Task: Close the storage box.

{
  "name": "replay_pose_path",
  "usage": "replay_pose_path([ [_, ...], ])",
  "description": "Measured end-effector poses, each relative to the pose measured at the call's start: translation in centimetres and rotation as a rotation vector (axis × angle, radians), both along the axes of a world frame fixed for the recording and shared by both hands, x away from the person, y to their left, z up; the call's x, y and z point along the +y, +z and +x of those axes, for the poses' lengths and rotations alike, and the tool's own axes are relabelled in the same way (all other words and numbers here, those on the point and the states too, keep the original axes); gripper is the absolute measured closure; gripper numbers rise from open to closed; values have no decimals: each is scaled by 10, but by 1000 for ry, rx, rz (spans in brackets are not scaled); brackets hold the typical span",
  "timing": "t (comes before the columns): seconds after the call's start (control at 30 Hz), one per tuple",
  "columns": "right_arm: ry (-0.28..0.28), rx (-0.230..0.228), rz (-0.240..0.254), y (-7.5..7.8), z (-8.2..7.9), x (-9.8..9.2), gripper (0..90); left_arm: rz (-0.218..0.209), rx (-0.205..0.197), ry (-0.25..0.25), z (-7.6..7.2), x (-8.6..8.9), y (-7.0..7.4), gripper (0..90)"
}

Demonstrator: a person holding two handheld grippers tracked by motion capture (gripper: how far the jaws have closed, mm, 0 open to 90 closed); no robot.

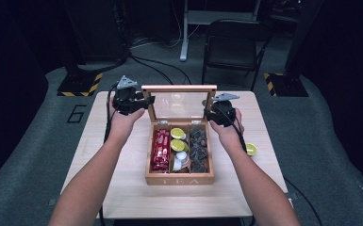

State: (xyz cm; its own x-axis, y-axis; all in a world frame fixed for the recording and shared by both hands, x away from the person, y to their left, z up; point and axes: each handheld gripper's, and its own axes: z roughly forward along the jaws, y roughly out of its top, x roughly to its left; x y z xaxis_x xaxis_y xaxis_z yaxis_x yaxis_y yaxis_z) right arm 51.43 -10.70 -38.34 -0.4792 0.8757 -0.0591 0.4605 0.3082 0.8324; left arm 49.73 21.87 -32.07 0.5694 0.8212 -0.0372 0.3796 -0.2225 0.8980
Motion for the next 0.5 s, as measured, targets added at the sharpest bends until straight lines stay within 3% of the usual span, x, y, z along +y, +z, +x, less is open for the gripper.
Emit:
replay_pose_path([
  [0.3, 11, 12, 37, -2, -4, -3, 629, 23, -15, -30, -10, 2, -3, 563],
  [0.5, 28, 12, 69, 0, -12, -6, 553, 25, -29, -45, -17, 3, -6, 563],
])
